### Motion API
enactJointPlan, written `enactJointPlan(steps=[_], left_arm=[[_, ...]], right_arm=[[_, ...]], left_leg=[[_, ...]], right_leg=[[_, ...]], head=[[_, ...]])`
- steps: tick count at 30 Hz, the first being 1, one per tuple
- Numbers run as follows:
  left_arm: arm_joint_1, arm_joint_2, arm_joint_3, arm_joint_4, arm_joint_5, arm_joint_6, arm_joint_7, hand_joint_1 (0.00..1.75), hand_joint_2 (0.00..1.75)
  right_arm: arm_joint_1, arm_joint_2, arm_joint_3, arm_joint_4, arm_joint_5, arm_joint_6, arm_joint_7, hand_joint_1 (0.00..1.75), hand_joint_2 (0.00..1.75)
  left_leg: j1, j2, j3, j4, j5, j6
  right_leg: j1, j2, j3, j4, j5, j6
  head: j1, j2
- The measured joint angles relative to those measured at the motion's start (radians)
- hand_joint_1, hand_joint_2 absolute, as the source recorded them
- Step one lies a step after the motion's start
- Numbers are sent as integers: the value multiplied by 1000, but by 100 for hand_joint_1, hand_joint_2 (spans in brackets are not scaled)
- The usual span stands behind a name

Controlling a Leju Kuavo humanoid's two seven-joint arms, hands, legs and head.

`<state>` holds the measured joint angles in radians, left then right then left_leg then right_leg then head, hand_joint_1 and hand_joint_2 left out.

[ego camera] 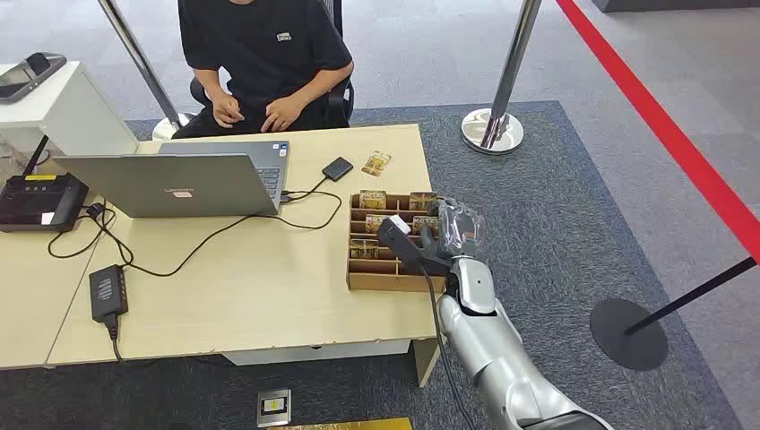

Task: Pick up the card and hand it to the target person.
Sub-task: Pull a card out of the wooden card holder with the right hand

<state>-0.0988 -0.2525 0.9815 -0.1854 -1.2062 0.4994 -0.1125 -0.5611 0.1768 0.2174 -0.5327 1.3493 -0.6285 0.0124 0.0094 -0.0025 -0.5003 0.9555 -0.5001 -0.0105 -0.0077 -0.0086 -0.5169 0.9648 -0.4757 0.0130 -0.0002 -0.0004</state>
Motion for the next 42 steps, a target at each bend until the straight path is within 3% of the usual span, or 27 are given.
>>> enactJointPlan(steps=[12, 17, 27, 42], left_arm=[[-4, 0, 0, 0, 1, 1, 0, 0, 0], [-5, 0, 0, 0, 1, 1, 0, 0, 0], [-5, 0, 0, 0, -2, 1, 0, 0, 0], [-6, 0, 0, 0, -5, 1, 4, 0, 0]], right_arm=[[1, 0, 0, 17, 4, 1, -2, 110, 175], [1, 0, 0, 20, 6, 1, -2, 123, 175], [2, 0, 0, 20, -16, 0, -31, 172, 175], [3, 1, -2, 19, -76, -2, -85, 158, 175]], left_leg=[[0, 0, 0, 0, 0, 0], [0, 0, 0, 0, 0, 0], [0, 0, 0, 0, 0, 0], [0, 0, 0, 0, 0, 0]], right_leg=[[0, 0, 0, 0, 0, 0], [0, 0, 0, 0, 0, 0], [0, 0, 0, 0, 0, 0], [0, 0, 0, 0, 0, 0]], head=[[0, 0], [0, 0], [0, 0], [0, 0]])
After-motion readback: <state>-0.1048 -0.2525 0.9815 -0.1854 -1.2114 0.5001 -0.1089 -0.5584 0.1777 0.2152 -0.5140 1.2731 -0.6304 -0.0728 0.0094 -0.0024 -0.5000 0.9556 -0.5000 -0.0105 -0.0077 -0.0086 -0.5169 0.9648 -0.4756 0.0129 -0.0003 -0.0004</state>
